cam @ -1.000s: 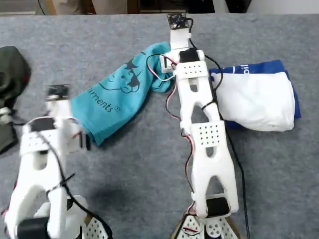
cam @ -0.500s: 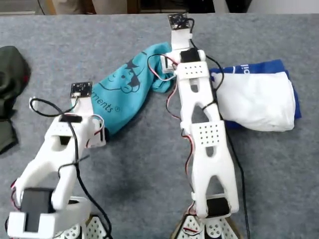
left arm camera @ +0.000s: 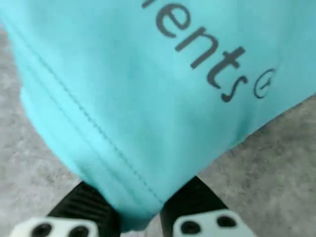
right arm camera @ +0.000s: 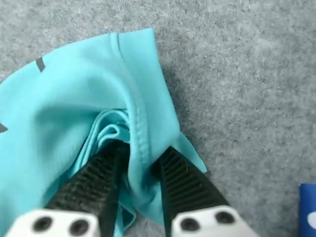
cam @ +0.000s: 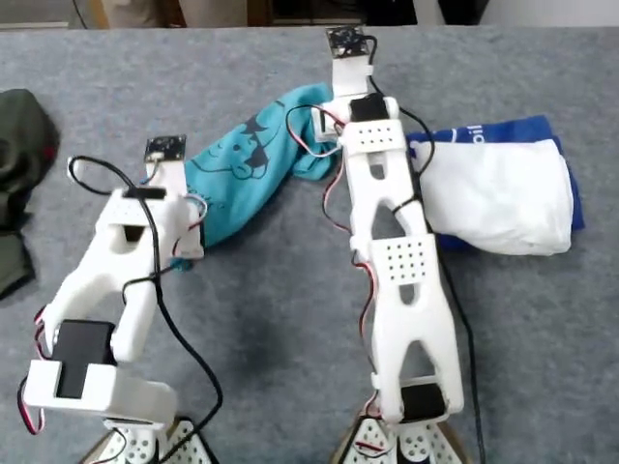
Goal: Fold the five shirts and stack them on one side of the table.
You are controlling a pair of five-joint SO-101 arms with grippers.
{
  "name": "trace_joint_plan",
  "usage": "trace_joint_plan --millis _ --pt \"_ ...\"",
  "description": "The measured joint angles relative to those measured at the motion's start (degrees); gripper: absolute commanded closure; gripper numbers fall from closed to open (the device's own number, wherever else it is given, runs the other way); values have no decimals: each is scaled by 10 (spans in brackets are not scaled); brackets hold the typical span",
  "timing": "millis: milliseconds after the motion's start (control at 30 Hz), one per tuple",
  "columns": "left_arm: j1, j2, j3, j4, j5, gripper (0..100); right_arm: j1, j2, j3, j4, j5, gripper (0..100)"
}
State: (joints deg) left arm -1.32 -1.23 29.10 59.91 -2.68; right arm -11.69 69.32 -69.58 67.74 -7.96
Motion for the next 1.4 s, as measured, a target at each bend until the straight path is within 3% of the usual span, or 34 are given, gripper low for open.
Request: trace_joint_plan --millis 267,367,500,633,800,933,1200,1400 --pt "-13 0 -273 283 -1 983 0 0 0 3 0 984" --pt "-45 0 -384 378 -2 983 0 0 -13 35 12 874" --pt "-122 -25 -455 400 -23 984 0 0 -87 155 49 783" --pt "-177 -97 -455 403 -53 983 0 1 -207 275 80 781" --pt "-240 -139 -385 403 -61 983 1 -44 -221 335 166 781" --pt "-316 -130 -306 349 -70 983 1 -125 -200 338 214 782" --pt "-415 -3 -137 93 -106 982 -11 -273 0 338 257 815" --pt "-425 130 -132 -73 15 982 -82 -323 156 338 419 951"
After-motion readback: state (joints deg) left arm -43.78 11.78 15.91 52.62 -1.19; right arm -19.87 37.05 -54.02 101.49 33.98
